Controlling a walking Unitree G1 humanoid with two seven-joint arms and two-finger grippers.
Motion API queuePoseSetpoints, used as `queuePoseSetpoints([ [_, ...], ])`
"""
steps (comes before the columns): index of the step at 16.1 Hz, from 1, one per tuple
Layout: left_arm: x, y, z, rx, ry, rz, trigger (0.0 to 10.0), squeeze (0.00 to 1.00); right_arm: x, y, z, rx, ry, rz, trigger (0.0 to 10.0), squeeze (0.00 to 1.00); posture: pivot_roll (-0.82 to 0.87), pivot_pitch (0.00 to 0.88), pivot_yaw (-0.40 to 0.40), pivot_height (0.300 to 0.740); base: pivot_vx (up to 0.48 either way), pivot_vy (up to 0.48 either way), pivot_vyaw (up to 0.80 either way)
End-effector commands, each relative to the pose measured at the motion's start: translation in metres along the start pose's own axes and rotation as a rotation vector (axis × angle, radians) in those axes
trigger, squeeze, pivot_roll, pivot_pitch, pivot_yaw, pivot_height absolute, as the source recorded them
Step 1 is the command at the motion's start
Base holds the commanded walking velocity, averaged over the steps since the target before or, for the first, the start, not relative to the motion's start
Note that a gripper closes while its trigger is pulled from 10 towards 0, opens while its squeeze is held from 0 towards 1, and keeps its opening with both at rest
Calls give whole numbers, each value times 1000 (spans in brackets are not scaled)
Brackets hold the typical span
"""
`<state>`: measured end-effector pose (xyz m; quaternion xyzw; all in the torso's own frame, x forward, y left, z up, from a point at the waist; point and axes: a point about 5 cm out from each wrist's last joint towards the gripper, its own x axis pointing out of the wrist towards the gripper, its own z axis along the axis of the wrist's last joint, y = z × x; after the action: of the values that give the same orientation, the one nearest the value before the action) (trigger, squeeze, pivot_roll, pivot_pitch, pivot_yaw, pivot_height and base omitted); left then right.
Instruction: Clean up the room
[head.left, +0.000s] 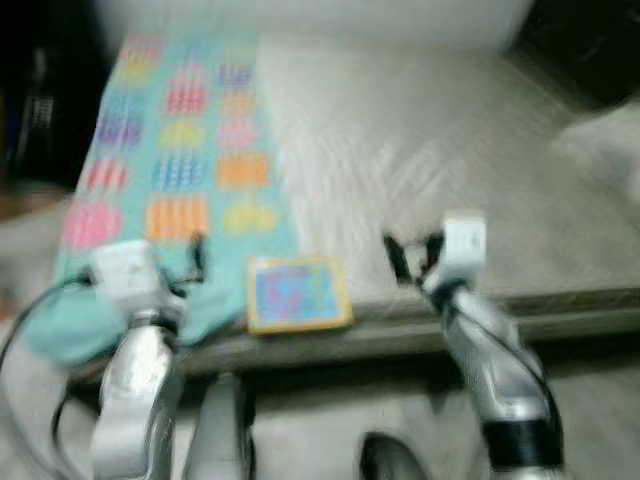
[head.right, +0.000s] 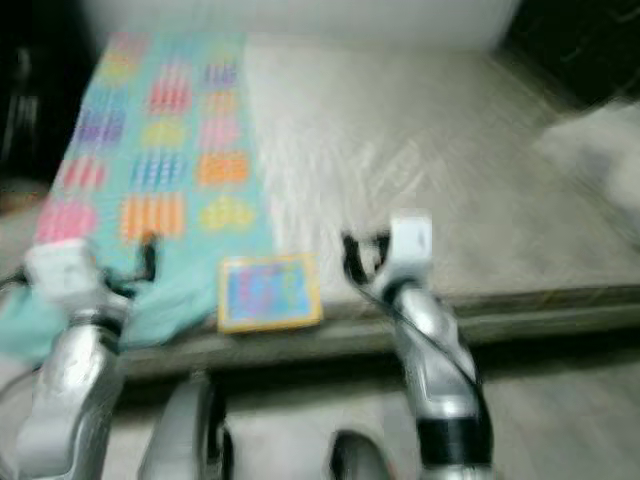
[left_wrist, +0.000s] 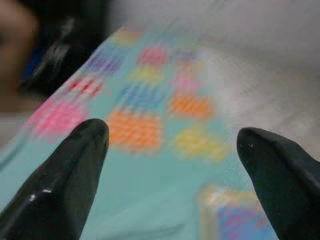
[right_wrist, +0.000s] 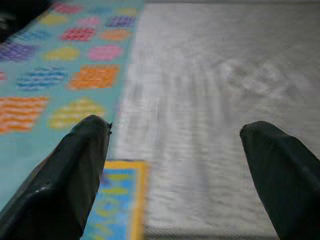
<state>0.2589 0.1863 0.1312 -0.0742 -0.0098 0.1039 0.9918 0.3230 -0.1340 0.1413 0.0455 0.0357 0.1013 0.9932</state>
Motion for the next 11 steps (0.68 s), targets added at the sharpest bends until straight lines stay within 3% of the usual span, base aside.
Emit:
queuePoseSetpoints([
  [1, 2, -1, 8, -2, -27, -5, 10000, 0, 2, 5, 0, 5, 3, 20, 10000, 0, 49, 134, -66, 609, 0, 0, 0],
  [7, 3, 2, 7, 12, -23, 9, 10000, 0, 1, 7, -4, -1, 8, 49, 10000, 0, 52, 127, -59, 609, 0, 0, 0],
  [11, 4, 5, 6, 9, -15, 36, 10000, 0, 1, 8, -4, -6, 7, 58, 10000, 0, 46, 126, -65, 564, 0, 0, 0],
])
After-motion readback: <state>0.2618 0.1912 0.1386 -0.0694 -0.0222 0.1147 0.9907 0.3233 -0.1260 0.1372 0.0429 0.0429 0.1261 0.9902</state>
